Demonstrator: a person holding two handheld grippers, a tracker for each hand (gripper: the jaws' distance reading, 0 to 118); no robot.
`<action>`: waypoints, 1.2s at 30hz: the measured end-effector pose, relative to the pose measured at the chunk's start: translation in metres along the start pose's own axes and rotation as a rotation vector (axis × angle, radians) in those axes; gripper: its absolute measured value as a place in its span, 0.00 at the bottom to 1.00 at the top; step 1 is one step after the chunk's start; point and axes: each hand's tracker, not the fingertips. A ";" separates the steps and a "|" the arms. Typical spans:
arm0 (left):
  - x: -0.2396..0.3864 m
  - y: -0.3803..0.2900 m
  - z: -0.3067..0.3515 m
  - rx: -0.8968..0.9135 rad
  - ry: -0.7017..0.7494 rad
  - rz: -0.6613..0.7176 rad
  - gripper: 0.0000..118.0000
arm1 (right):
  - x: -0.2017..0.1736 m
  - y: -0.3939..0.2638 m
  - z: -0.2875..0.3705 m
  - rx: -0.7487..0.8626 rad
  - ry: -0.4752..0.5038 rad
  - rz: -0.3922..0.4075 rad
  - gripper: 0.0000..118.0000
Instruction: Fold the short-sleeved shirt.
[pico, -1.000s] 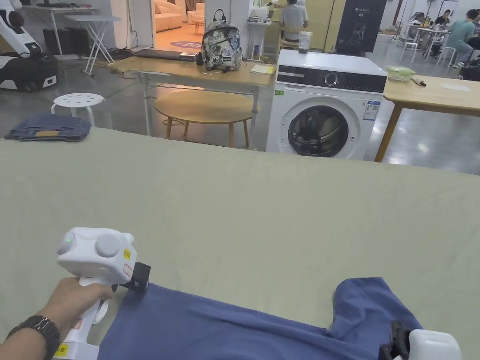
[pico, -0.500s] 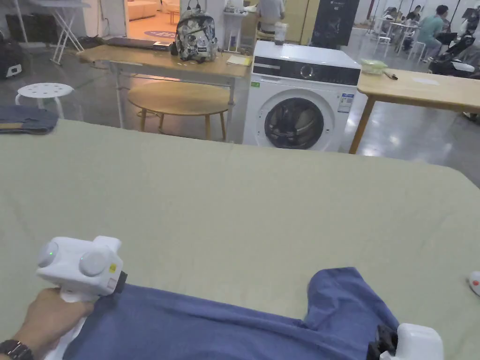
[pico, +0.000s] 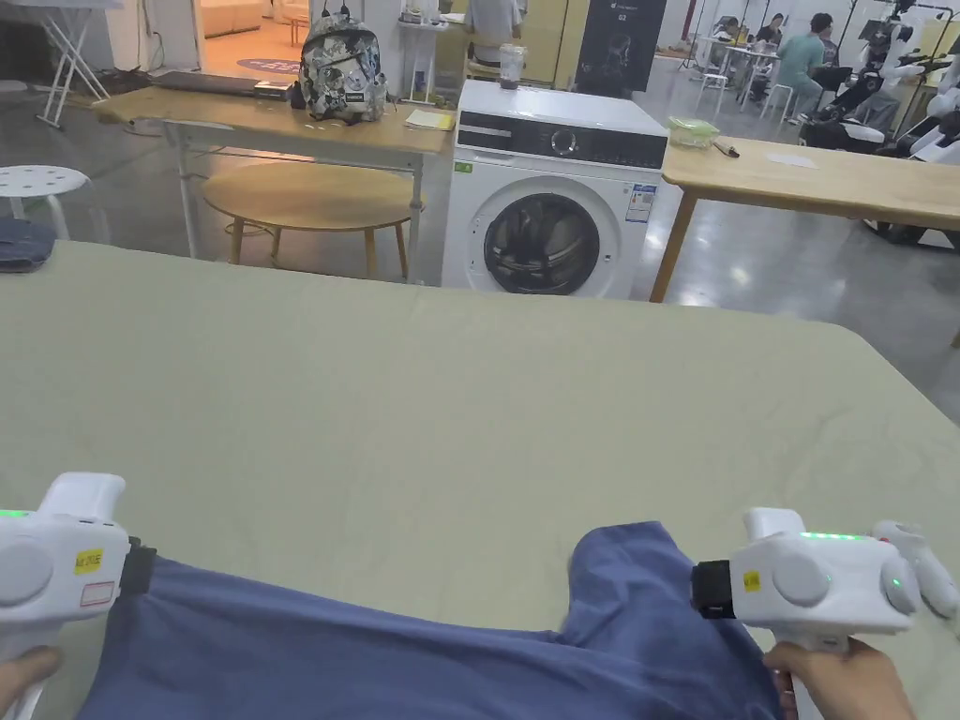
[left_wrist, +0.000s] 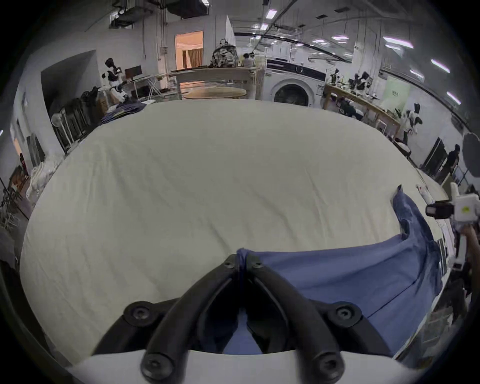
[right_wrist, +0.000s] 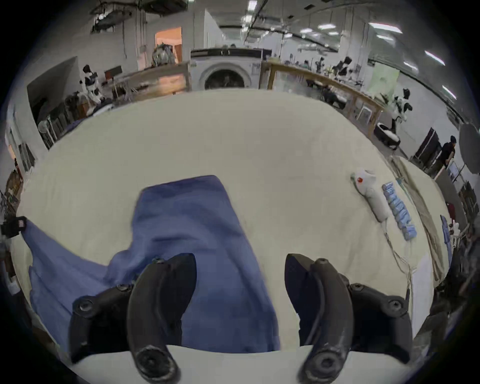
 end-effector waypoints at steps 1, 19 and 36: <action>0.000 -0.001 0.001 0.000 0.003 0.003 0.00 | 0.001 0.004 -0.009 -0.024 0.010 -0.003 0.62; 0.002 -0.008 0.014 0.016 0.003 0.019 0.00 | -0.005 -0.005 -0.007 -0.017 0.020 0.067 0.00; -0.021 -0.071 0.106 0.111 -0.040 0.076 0.00 | 0.031 -0.095 0.161 0.201 0.078 0.032 0.00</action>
